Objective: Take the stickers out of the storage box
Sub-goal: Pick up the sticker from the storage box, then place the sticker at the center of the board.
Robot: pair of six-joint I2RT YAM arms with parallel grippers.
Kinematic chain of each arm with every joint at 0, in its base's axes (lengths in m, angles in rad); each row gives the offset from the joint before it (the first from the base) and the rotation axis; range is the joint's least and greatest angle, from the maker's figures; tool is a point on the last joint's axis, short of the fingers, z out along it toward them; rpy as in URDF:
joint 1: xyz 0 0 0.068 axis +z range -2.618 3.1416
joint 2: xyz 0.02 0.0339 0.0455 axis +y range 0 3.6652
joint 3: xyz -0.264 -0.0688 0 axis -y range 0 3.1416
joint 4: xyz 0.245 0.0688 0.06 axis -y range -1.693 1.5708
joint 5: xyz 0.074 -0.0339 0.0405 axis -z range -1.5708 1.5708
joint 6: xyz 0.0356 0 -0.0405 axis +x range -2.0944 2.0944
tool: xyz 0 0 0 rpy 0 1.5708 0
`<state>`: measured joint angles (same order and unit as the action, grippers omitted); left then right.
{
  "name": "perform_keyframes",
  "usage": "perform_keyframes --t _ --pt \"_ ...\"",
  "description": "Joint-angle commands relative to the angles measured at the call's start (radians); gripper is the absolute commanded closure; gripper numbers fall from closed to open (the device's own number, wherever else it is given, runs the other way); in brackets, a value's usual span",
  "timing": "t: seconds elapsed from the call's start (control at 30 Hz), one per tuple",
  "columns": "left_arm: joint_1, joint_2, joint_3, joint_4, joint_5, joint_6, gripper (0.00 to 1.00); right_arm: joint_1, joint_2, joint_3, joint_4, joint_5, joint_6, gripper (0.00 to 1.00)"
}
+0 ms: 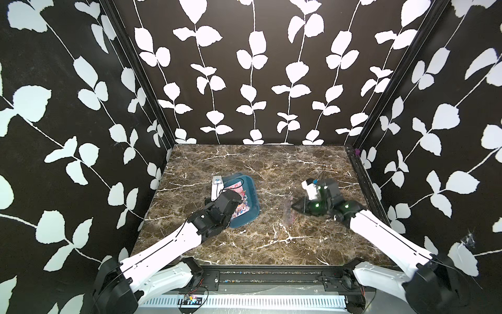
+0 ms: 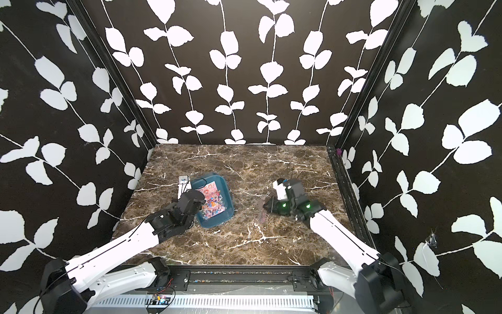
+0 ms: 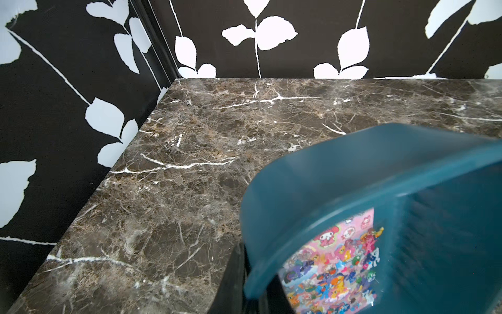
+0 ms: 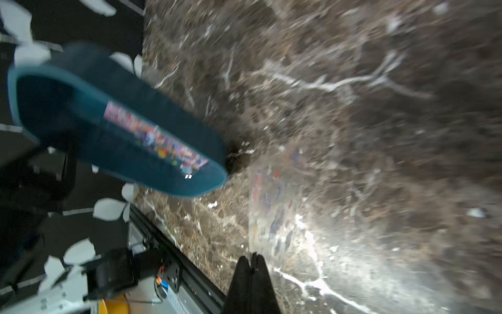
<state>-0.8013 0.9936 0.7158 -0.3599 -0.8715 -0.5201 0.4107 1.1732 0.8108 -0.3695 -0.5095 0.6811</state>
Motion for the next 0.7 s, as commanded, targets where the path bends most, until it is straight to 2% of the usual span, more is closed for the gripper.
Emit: perform_keyframes --t 0.0,0.13,0.3,0.43,0.53,0.67 --pt "0.005 -0.042 -0.022 -0.016 -0.009 -0.02 1.0 -0.102 0.089 0.118 -0.049 -0.053 -0.08 1.0" --pt "0.005 -0.056 -0.033 -0.026 0.024 -0.019 1.0 -0.169 0.291 0.287 -0.113 -0.145 -0.161 1.0" --pt "0.005 -0.085 -0.032 -0.053 0.03 -0.011 1.0 -0.181 0.54 0.493 -0.087 -0.329 -0.152 1.0" --pt "0.006 -0.081 -0.028 -0.088 0.033 -0.022 1.0 -0.18 0.665 0.687 -0.106 -0.387 -0.132 1.0" --pt "0.006 -0.088 -0.035 -0.105 0.025 -0.033 1.0 -0.167 0.698 0.755 -0.054 -0.407 -0.082 1.0" --pt "0.006 -0.1 -0.044 -0.096 0.024 -0.035 1.0 -0.165 0.819 0.846 -0.117 -0.426 -0.1 1.0"
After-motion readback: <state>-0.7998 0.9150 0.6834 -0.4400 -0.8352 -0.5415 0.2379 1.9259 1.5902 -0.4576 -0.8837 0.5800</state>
